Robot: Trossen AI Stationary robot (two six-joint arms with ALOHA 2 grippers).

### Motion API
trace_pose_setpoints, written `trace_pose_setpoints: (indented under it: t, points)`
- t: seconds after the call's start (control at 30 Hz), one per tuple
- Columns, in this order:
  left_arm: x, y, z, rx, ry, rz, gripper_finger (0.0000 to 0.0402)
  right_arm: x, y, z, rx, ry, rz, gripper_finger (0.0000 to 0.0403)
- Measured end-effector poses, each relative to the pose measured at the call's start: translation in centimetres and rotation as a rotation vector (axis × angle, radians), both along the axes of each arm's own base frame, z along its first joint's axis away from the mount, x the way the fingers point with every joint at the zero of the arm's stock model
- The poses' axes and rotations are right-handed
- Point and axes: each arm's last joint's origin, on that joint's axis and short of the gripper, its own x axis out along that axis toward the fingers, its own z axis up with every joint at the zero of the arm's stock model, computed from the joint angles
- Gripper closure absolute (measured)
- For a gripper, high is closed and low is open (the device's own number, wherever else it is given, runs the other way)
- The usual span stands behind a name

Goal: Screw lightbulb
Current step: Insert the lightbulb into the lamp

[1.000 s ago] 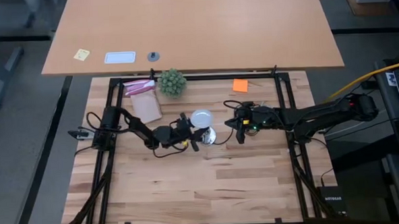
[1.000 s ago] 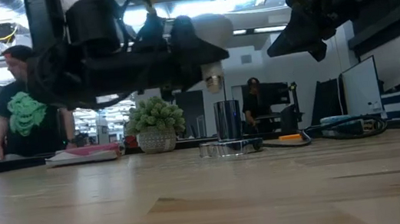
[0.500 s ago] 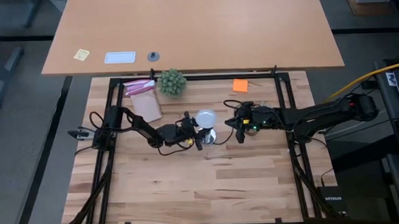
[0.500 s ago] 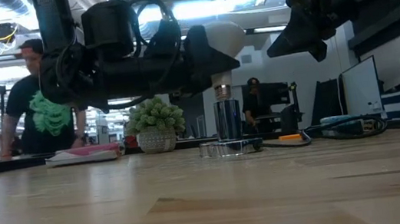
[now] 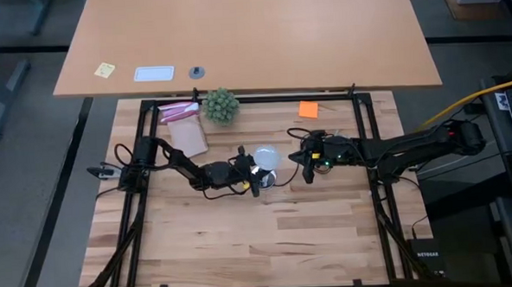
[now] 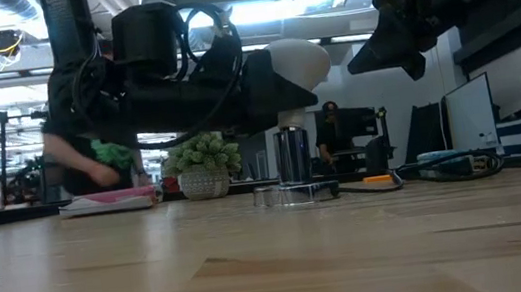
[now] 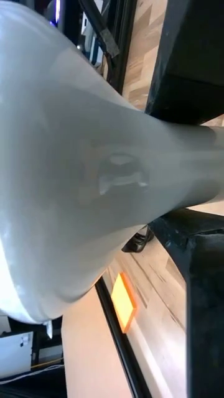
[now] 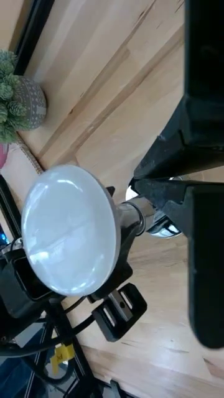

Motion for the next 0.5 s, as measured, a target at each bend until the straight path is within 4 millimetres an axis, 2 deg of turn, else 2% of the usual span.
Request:
trace_pose_setpoints:
  t: [0.33, 0.5]
  points:
    - [0.00, -0.01, -0.02, 0.002, 0.003, 0.000, 0.0235, 0.32, 0.02, 0.80, 0.002, -0.086, 0.008, 0.0382]
    - [0.00, -0.03, -0.01, 0.004, 0.003, -0.001, 0.0235, 0.70, 0.02, 0.23, 0.006, -0.063, 0.006, 0.0382]
